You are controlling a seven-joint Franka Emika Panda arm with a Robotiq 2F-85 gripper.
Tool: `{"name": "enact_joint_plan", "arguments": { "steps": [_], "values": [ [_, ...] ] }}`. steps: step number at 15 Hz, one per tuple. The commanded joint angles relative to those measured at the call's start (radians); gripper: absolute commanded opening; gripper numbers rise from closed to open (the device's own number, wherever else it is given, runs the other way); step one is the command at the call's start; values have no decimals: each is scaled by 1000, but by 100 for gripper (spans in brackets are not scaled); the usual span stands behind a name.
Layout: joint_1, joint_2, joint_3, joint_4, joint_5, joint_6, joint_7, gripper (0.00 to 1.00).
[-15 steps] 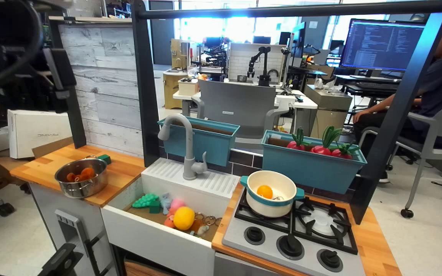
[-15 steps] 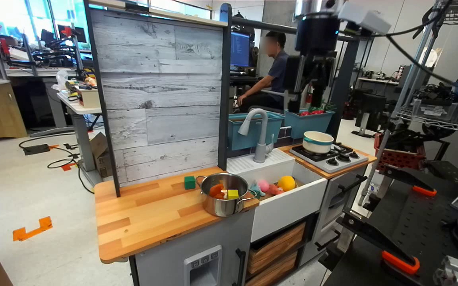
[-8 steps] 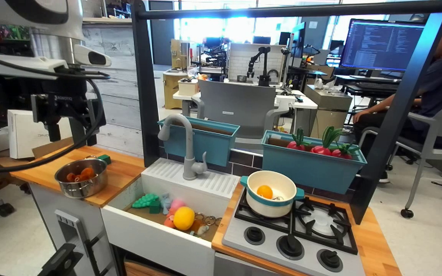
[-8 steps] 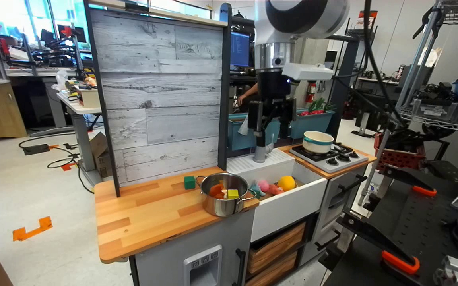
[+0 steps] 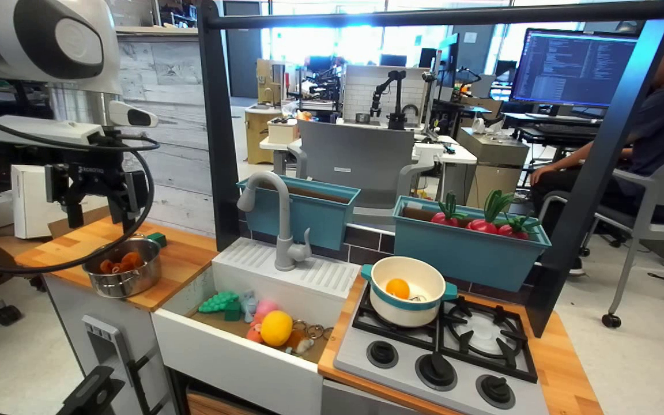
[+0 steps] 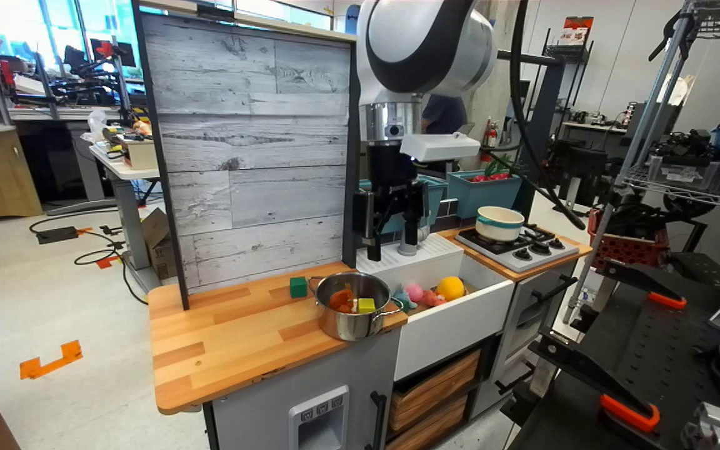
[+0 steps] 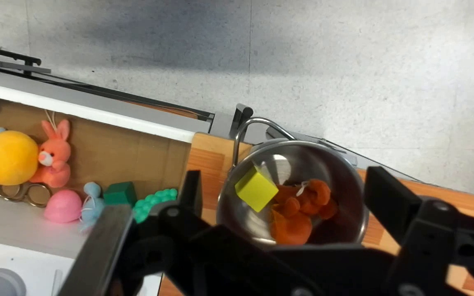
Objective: Remove the plush toy from the silver pot.
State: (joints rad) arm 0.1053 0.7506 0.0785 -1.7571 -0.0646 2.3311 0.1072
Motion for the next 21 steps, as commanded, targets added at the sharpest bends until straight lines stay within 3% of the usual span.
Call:
{"name": "enact_joint_plan", "arguments": {
  "steps": [1, 10, 21],
  "values": [
    [10, 85, 1, 111, 28, -67, -28, 100],
    [15, 225, -12, 301, 35, -126, -20, 100],
    [46, 438, -18, 606, 34, -300, 14, 100]
  ]
}}
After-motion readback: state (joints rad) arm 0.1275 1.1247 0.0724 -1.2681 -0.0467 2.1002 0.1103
